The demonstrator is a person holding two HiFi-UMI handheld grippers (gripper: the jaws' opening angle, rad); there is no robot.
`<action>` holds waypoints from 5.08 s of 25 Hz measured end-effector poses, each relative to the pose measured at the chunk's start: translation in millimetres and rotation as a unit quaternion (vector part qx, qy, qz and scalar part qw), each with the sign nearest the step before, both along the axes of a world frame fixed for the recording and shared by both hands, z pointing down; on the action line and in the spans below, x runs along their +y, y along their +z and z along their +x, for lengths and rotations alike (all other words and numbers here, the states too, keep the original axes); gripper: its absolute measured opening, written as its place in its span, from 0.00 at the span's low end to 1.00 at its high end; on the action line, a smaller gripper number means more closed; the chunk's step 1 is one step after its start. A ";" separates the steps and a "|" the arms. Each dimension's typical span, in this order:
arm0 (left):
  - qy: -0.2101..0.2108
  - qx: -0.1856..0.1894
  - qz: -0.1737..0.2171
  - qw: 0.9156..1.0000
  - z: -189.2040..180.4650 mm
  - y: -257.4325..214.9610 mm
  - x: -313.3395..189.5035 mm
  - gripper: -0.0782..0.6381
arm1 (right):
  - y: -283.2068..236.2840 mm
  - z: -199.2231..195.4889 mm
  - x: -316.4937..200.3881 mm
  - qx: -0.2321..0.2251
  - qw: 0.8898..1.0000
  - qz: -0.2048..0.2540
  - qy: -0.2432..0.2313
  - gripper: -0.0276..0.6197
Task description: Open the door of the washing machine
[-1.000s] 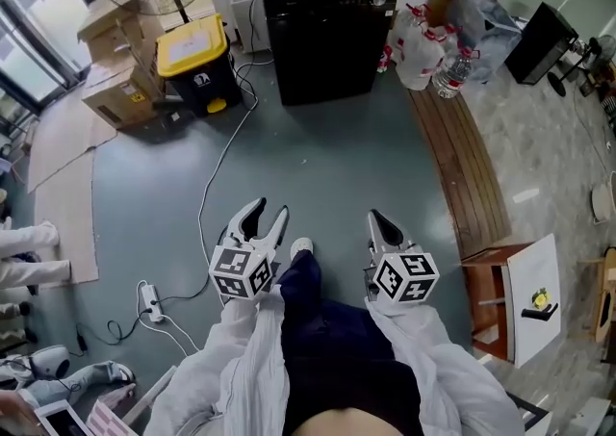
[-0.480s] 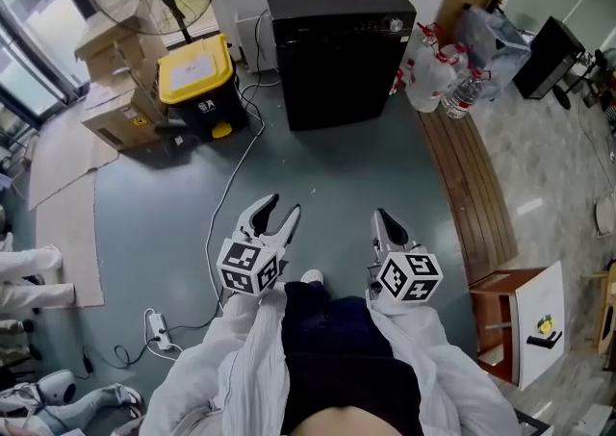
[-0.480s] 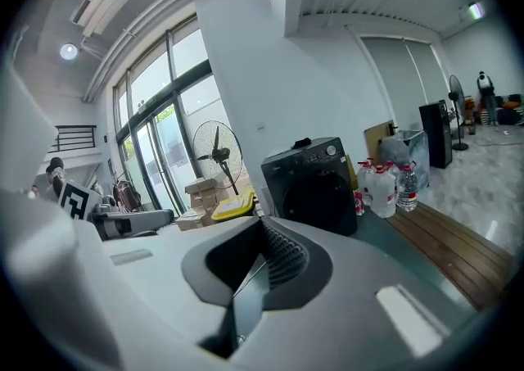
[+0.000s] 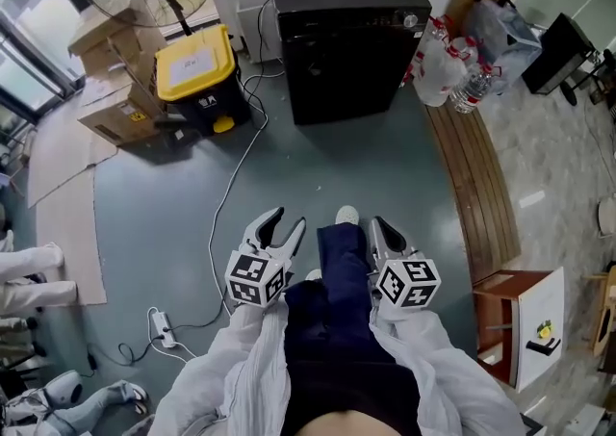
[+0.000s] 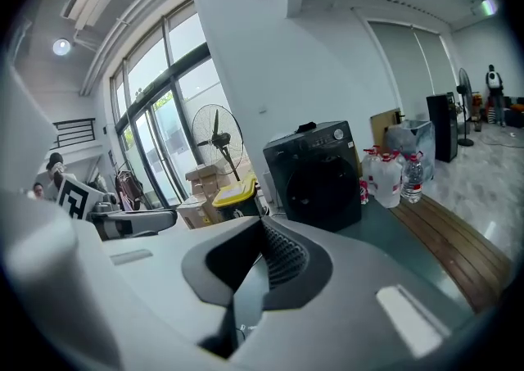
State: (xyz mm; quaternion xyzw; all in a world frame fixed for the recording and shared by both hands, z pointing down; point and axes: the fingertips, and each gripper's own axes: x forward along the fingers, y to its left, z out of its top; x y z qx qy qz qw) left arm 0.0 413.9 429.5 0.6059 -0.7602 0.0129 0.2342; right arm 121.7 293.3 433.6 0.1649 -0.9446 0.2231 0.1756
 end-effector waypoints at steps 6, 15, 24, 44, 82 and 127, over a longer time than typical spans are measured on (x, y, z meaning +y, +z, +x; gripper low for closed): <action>-0.012 -0.001 -0.001 1.000 -31.4 4.1 -27.0 0.38 | 9.4 -37.5 -25.6 0.008 1.000 -0.005 -0.020 0.06; -0.029 0.001 0.016 0.999 -107.7 -2.9 -116.0 0.38 | 0.4 -116.2 -121.0 -0.001 0.999 0.006 -0.040 0.06; -0.052 -0.011 0.020 0.998 -178.1 -9.9 -204.7 0.38 | -6.5 -197.0 -214.5 -0.013 0.997 0.011 -0.072 0.06; -0.067 0.017 -0.032 0.997 -218.7 34.2 -254.1 0.38 | 49.2 -242.6 -249.2 0.022 0.994 -0.057 -0.094 0.06; 0.155 -0.022 -0.245 0.957 -445.6 299.8 -455.5 0.36 | 172.2 -431.2 -364.7 0.160 0.977 -0.142 0.014 0.06; 0.071 0.000 -0.291 0.954 -226.9 316.2 -400.0 0.22 | 189.4 -245.5 -348.7 0.137 0.976 -0.157 -0.065 0.06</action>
